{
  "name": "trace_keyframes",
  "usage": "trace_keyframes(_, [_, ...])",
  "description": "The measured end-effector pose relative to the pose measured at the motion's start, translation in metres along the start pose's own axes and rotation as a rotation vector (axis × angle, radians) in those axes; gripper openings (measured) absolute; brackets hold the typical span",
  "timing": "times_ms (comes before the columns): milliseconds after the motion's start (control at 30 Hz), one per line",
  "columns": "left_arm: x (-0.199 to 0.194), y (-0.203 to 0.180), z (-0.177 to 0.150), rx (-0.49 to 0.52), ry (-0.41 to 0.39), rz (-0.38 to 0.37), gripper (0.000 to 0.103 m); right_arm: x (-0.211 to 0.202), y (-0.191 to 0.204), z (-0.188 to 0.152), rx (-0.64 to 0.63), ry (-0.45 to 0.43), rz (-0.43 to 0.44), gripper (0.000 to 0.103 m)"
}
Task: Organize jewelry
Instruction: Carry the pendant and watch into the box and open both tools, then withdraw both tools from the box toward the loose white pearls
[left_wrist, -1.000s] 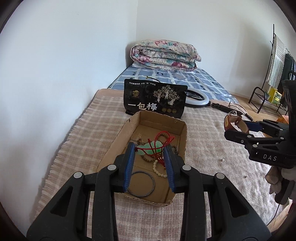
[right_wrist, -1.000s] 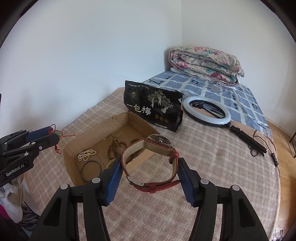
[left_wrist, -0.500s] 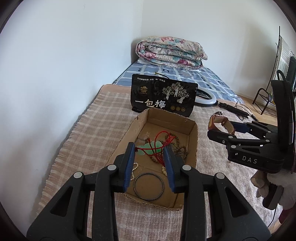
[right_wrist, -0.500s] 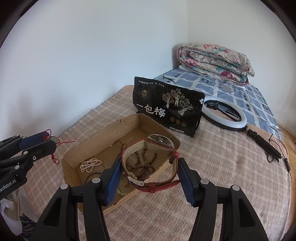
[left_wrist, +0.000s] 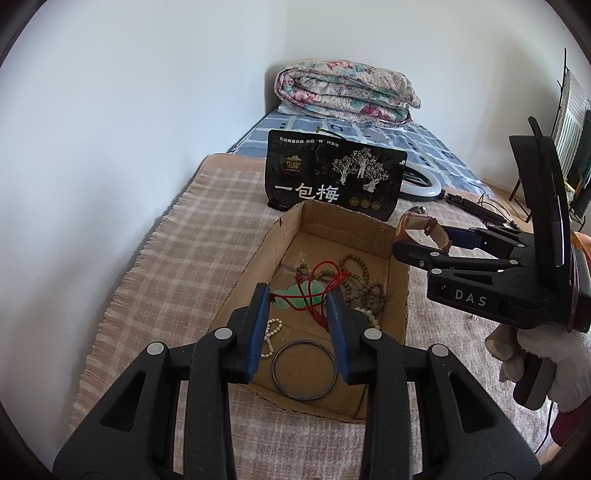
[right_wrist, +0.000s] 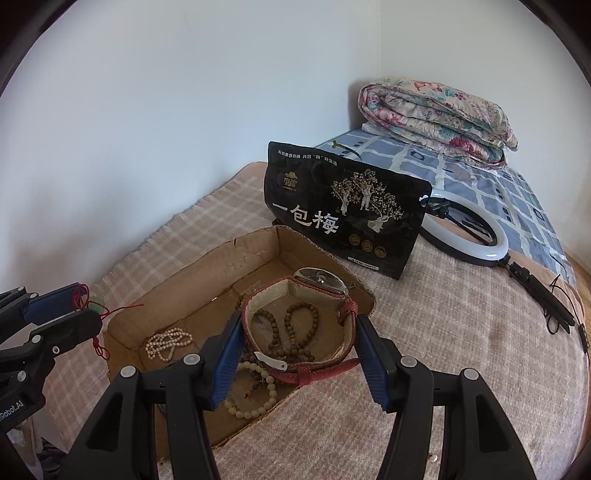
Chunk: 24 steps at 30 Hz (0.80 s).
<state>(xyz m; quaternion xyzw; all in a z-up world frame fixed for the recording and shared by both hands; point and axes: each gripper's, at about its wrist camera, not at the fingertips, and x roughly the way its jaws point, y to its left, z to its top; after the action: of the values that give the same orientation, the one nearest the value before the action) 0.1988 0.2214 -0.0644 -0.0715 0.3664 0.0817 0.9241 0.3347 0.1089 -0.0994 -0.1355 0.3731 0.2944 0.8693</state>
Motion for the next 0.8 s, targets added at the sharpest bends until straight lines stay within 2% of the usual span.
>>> trace_keyframes(367, [0.003,0.001,0.000,0.004,-0.002,0.000,0.031,0.012,0.010,0.005,-0.005,-0.005,0.020,0.061])
trace_keyframes(433, [0.002,0.001,0.002,0.011,-0.006,0.002,0.031,0.012,0.010,0.006,-0.004,-0.010,0.019,0.064])
trace_keyframes(467, [0.002,0.001,0.001,0.011,-0.006,0.004,0.035,0.012,0.010,0.006,-0.004,-0.011,0.019,0.066])
trace_keyframes(500, [0.002,0.001,0.002,0.010,-0.009,0.004,0.048,0.011,0.010,0.006,-0.003,-0.011,0.018,0.069])
trace_keyframes(567, [0.000,0.001,0.003,0.008,-0.022,0.006,0.064,0.010,0.010,0.007,-0.002,-0.013,0.008,0.074])
trace_keyframes(667, [-0.002,0.001,0.004,0.008,-0.028,0.006,0.066,0.007,0.008,0.006,0.001,-0.024,-0.010,0.085])
trace_keyframes(800, [-0.002,0.001,0.005,0.007,-0.027,0.007,0.066,0.002,0.004,0.007,0.009,-0.034,-0.028,0.089])
